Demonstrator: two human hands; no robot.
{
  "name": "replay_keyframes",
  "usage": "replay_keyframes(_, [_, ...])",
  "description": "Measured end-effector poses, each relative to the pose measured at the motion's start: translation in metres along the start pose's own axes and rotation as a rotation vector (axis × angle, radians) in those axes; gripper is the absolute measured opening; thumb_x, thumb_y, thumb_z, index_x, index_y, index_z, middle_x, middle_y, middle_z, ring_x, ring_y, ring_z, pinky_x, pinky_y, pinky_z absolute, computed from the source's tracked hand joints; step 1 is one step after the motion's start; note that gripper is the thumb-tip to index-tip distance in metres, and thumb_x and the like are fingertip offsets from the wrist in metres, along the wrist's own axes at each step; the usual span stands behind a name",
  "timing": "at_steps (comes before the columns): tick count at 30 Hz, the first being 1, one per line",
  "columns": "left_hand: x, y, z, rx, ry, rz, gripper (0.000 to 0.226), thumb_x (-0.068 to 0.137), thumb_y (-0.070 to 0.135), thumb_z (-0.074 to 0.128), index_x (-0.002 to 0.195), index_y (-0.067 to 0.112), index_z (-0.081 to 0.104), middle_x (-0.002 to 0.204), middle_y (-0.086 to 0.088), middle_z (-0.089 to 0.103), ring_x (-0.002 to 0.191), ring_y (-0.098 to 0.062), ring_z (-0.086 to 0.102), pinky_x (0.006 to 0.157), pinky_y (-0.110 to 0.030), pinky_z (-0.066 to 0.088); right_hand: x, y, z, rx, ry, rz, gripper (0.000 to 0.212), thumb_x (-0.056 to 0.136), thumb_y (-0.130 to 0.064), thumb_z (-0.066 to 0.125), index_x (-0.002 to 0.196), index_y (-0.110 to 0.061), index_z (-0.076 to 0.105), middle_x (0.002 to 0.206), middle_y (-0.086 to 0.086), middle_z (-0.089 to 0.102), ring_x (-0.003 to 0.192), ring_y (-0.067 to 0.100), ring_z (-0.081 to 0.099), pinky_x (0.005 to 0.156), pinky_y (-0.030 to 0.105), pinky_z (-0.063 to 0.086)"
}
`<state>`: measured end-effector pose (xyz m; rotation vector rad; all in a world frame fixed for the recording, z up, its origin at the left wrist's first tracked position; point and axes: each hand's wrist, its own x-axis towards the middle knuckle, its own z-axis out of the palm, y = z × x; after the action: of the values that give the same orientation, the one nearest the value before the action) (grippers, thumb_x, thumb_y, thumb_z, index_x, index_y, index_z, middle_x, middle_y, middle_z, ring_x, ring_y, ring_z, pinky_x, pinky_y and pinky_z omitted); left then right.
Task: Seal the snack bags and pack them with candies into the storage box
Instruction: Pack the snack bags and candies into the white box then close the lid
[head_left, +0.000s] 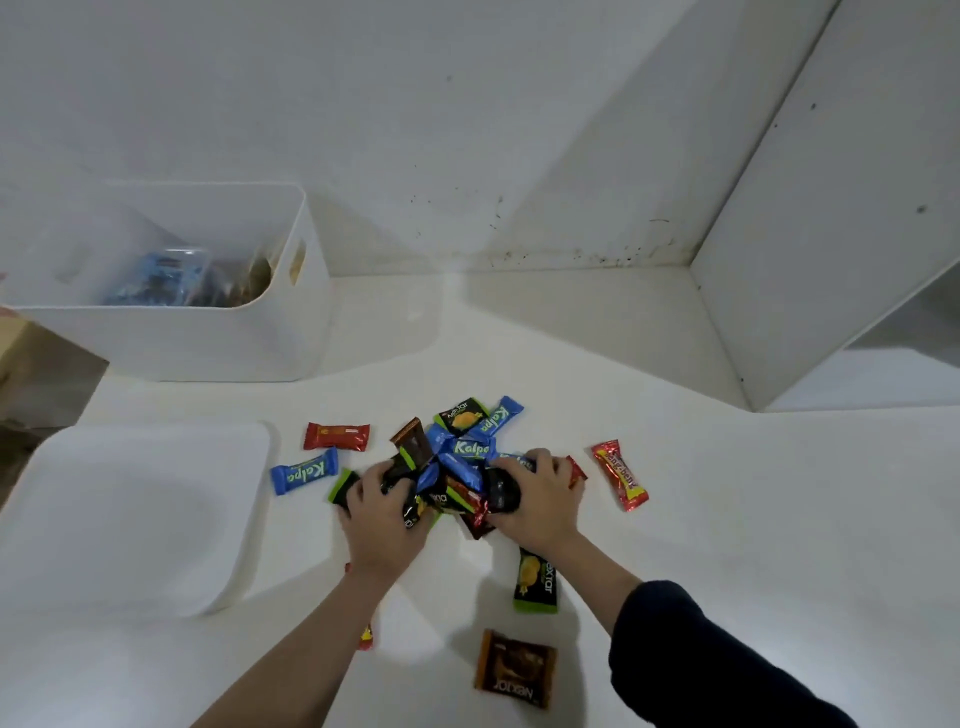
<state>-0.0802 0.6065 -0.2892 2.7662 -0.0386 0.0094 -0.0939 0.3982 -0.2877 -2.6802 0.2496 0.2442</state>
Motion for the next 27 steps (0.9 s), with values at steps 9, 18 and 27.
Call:
replay_keyframes(9, [0.004, 0.020, -0.030, -0.267, 0.067, -0.023, 0.026, 0.071, 0.000, 0.072, 0.097, 0.000, 0.070, 0.093, -0.014, 0.062, 0.090, -0.031, 0.057, 0.076, -0.035, 0.046, 0.016, -0.013, -0.025, 0.345, -0.144, -0.116, 0.045, 0.067, -0.010, 0.071, 0.105, -0.032, 0.062, 0.103, 0.005, 0.040, 0.089, 0.025, 0.052, 0.077, 0.033, 0.051])
replay_keyframes(18, [0.028, 0.004, -0.084, -0.483, 0.242, -0.161, 0.015, 0.074, 0.003, 0.071, 0.065, 0.005, 0.059, 0.068, -0.002, 0.055, 0.074, -0.025, 0.055, 0.063, -0.031, 0.038, 0.034, -0.059, -0.079, 0.652, -0.023, -0.147, 0.041, 0.057, 0.005, 0.076, 0.084, -0.024, 0.068, 0.079, -0.003, 0.065, 0.073, 0.015, 0.060, 0.058, 0.006, 0.041])
replay_keyframes(27, [0.101, -0.047, -0.195, -0.585, 0.444, -0.096, 0.025, 0.070, 0.015, 0.077, 0.060, 0.007, 0.056, 0.062, -0.003, 0.055, 0.063, -0.018, 0.051, 0.054, -0.019, 0.034, 0.074, -0.204, -0.140, 0.849, 0.117, -0.271, 0.042, 0.060, 0.002, 0.082, 0.089, -0.025, 0.067, 0.090, -0.005, 0.065, 0.080, 0.013, 0.062, 0.070, 0.025, 0.052])
